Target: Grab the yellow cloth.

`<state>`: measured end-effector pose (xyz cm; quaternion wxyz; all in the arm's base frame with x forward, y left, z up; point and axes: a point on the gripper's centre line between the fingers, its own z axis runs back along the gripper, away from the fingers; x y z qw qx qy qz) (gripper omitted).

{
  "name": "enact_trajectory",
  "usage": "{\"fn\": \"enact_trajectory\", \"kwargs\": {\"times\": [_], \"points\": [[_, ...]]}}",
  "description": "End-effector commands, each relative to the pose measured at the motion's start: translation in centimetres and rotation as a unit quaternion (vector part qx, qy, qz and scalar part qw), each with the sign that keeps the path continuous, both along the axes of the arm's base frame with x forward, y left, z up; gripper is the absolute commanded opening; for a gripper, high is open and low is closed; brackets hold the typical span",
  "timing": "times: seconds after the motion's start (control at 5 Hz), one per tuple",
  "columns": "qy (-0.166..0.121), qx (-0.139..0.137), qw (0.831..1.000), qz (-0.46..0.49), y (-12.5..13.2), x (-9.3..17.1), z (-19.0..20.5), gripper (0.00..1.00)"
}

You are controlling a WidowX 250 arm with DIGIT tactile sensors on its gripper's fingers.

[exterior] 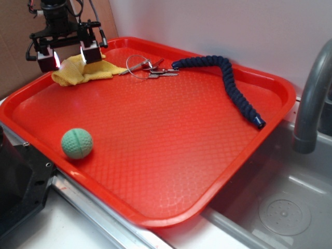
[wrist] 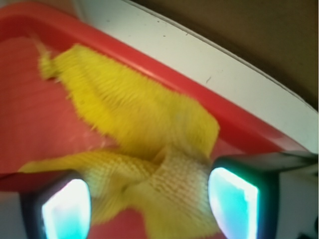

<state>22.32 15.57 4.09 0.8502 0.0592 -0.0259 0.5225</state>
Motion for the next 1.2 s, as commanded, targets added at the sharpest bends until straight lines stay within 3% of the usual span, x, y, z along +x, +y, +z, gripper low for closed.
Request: {"fn": "enact_trajectory", "kwargs": {"times": [0.0, 0.4, 0.6, 0.8, 1.0], "points": [[0.027, 0.007, 0.999, 0.026, 2.3, -0.1, -1.5, 0.06], [0.015, 0.001, 1.0, 0.013, 1.0, -0.1, -0.4, 0.0], [0.004, -0.021, 0.999, -0.037, -1.0, -0.2, 1.7, 0.0], [-0.018, -0.027, 0.991, -0.13, -4.9, -1.7, 6.1, 0.0], [-0.015, -0.029, 0.97, -0.241, -8.3, -4.2, 10.1, 0.0]]}}
